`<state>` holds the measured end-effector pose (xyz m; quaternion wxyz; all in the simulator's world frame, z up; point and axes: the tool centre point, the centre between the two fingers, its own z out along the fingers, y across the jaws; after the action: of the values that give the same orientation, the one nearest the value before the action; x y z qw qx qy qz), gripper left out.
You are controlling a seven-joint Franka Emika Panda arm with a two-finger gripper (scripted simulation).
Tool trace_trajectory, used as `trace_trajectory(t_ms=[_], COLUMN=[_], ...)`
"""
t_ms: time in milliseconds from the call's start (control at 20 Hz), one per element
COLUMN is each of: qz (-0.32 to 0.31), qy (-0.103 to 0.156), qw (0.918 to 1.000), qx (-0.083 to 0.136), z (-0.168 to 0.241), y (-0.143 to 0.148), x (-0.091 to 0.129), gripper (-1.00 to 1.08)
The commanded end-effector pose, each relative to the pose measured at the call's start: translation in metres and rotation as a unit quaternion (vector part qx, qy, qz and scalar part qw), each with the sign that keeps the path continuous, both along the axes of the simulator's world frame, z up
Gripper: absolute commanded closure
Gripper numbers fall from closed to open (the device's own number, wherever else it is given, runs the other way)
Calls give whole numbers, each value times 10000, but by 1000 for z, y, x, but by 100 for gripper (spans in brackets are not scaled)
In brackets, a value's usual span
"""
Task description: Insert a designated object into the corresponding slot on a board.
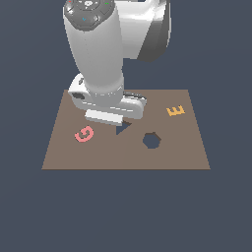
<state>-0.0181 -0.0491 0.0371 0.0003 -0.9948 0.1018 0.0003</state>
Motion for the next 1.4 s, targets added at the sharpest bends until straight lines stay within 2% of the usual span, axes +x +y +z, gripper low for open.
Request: trace_trajectory(t_ms=[0, 600, 1350], qz=[-268, -1009, -1049], qy=[-1, 2, 4], qw=[9996, 9949, 9945], qx=[-1, -1, -1], z=[1, 3, -3], y=[8, 29, 29], x=[7, 32, 34], gripper=[108, 108, 108])
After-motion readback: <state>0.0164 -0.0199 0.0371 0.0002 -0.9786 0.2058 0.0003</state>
